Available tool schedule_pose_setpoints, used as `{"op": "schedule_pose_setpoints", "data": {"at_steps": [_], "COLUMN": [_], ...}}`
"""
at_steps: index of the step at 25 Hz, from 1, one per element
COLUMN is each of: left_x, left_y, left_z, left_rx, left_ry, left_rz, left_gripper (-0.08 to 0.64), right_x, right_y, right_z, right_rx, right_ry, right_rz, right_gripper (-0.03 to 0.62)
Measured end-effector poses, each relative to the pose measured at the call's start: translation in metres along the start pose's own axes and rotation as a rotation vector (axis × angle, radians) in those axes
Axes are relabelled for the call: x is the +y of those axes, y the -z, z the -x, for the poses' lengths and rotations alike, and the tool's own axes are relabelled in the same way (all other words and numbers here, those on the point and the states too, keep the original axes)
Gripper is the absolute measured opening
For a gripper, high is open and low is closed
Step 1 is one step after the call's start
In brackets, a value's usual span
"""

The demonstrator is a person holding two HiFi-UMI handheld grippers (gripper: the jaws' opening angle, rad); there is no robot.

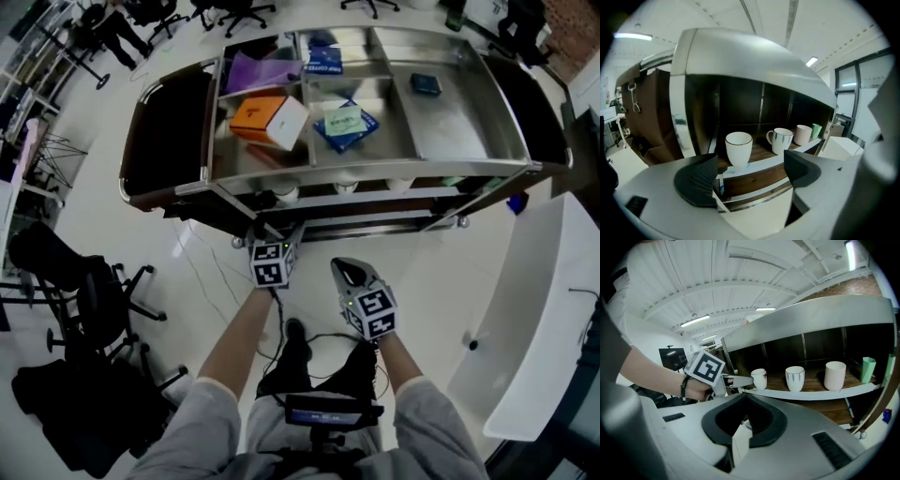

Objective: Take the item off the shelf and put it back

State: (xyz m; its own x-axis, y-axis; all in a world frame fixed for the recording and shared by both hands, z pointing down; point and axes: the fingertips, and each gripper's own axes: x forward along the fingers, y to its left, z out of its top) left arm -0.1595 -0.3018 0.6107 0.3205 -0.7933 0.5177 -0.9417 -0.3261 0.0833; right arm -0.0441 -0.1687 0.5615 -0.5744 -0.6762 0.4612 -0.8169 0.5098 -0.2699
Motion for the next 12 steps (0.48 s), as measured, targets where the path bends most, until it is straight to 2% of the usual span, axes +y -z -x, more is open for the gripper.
{"op": "schedule_pose_setpoints", "data": {"at_steps": [4, 12], "left_x": [-0.018, -0.016], "left_y": [-0.007, -0.028], "left_z": [0.051, 0.140], "left_rx": [0.005, -0.075], "left_ry": [0.050, 0.014], "left_rz": [-0.011, 0.007], "left_gripper": [0.422, 0.202], "right_x": [-0.010, -0.024], "right_y": [-0.014, -0.026], "right_z": [0.024, 0.064], "right_rx": [-0.013, -0.021], "right_ry": [0.023, 0.062], "right_rz": [-0.016, 0.011], "right_gripper": [0.009, 0.009]}}
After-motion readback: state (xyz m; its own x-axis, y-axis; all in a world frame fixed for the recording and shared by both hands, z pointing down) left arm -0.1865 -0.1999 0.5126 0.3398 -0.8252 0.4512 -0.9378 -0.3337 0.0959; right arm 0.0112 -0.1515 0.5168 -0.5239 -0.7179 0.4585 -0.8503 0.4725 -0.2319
